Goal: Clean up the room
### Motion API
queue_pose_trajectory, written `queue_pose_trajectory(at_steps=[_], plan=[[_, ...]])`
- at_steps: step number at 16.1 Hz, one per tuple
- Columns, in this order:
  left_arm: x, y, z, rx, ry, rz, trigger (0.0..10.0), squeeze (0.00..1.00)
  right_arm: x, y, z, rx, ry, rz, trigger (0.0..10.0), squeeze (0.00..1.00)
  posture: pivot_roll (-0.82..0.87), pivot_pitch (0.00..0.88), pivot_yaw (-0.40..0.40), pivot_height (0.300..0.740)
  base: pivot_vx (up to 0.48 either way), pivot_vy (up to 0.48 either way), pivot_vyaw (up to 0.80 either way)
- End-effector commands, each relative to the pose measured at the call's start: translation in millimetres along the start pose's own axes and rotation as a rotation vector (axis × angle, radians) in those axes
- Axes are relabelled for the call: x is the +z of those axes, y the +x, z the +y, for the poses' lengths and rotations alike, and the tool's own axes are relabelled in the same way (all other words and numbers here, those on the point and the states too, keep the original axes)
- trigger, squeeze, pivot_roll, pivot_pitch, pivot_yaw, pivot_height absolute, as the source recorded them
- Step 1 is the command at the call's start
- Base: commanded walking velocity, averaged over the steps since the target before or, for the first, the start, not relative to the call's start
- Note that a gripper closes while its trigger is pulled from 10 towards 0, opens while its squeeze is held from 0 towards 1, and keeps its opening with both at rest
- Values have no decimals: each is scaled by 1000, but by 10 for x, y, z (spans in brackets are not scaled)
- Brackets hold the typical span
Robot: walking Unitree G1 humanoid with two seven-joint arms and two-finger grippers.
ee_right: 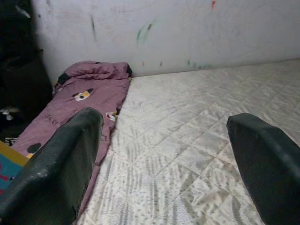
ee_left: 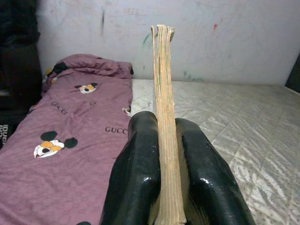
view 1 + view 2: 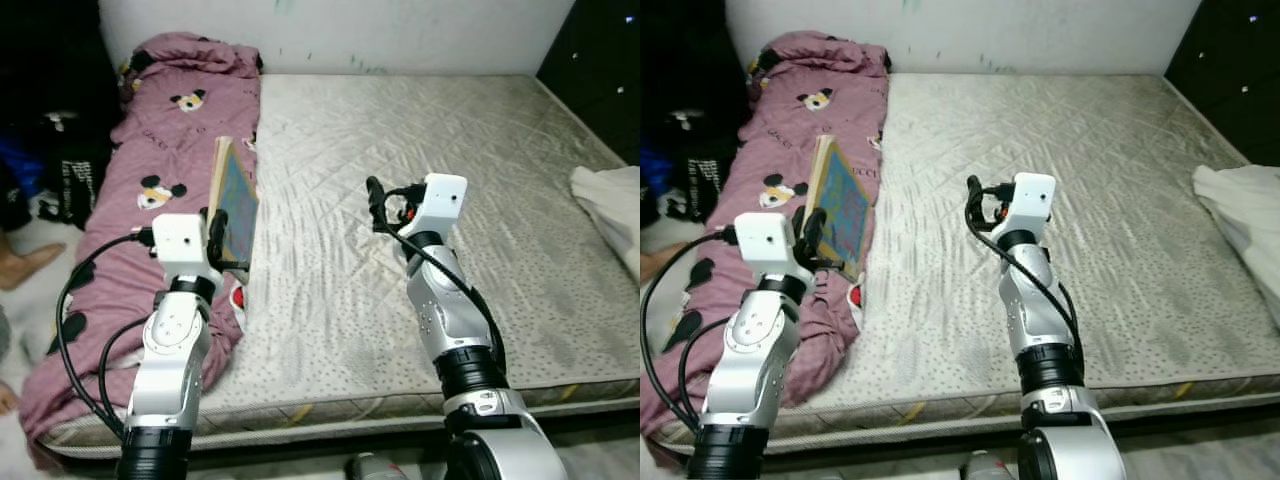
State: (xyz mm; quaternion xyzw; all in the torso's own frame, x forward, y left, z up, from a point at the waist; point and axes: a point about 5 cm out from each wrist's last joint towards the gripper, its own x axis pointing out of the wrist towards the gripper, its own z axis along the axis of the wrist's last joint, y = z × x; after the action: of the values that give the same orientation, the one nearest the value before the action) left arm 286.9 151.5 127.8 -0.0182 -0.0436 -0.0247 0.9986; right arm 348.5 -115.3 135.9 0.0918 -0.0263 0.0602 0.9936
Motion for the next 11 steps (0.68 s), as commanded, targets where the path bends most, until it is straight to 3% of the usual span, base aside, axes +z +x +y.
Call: queue_pose_trajectory(at_steps=[1, 4, 6, 11], plan=[[80, 21, 8, -2, 5, -48, 10000, 0, 44, 38, 32, 12, 3, -13, 10000, 0, -33, 0, -23, 740, 0, 0, 0], [47, 13, 15, 1, -24, -22, 10000, 0, 50, 47, 43, 16, 6, -14, 10000, 0, -36, 0, -23, 740, 0, 0, 0], [15, -12, 30, 9, 37, 15, 10000, 0, 51, 48, 44, 14, 7, -13, 10000, 0, -36, 0, -24, 740, 0, 0, 0], [-64, -46, 46, 2, -24, 35, 10000, 0, 44, 47, 51, 16, 7, -10, 10000, 0, -40, 0, -26, 740, 0, 0, 0]])
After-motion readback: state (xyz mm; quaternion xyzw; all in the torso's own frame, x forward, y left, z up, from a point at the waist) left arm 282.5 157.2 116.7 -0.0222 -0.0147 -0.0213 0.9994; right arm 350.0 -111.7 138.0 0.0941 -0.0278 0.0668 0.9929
